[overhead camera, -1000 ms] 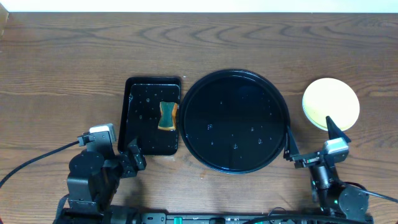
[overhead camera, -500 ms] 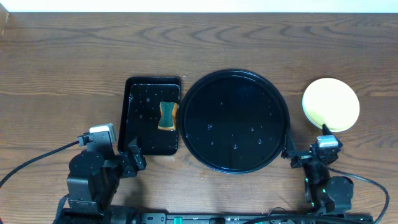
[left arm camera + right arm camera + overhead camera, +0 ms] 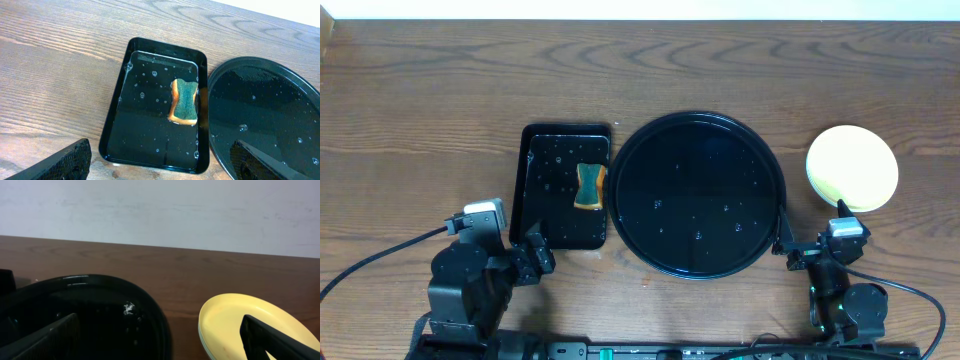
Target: Clean dirty plates on tray and stack at the side
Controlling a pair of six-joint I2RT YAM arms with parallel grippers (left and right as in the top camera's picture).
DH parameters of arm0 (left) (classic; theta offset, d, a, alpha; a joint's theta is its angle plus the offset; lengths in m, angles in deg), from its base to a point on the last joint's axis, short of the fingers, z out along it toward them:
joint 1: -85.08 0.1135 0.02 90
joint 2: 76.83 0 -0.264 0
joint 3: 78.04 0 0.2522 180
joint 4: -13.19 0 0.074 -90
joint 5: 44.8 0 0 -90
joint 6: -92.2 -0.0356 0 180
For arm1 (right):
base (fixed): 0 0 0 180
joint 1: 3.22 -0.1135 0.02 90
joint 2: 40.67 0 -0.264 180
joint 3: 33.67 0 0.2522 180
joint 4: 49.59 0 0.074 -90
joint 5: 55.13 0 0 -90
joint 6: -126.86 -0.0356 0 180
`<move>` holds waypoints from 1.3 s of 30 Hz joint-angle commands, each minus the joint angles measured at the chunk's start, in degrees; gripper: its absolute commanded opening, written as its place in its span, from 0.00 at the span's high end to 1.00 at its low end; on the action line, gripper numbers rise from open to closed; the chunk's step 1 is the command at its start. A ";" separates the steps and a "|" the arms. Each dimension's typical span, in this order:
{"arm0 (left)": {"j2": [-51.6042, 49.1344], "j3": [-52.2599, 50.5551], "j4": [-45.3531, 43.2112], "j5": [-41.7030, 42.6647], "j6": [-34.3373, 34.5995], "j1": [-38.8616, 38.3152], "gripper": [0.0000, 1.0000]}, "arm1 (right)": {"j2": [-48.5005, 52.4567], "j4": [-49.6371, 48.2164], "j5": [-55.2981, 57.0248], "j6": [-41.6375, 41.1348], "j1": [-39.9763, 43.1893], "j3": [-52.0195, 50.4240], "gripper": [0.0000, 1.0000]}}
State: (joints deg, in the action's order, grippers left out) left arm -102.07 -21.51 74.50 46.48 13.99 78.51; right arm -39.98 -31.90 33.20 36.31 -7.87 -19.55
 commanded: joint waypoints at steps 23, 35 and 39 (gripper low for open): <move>1.73 -0.37 1.79 -0.46 -0.11 0.31 0.11 | -0.39 0.24 0.35 0.61 -0.44 -0.04 0.01; 15.26 -11.08 0.24 -0.44 -0.09 9.81 0.11 | -0.39 0.24 0.35 0.61 -0.44 -0.04 0.01; 20.09 -17.70 -5.88 0.68 -0.09 11.19 0.11 | -0.39 0.22 0.33 0.61 -0.44 -0.07 0.01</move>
State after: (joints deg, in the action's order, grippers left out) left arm -84.89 -35.83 71.15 46.55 13.99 88.79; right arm -39.98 -31.90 33.22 36.31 -7.87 -19.55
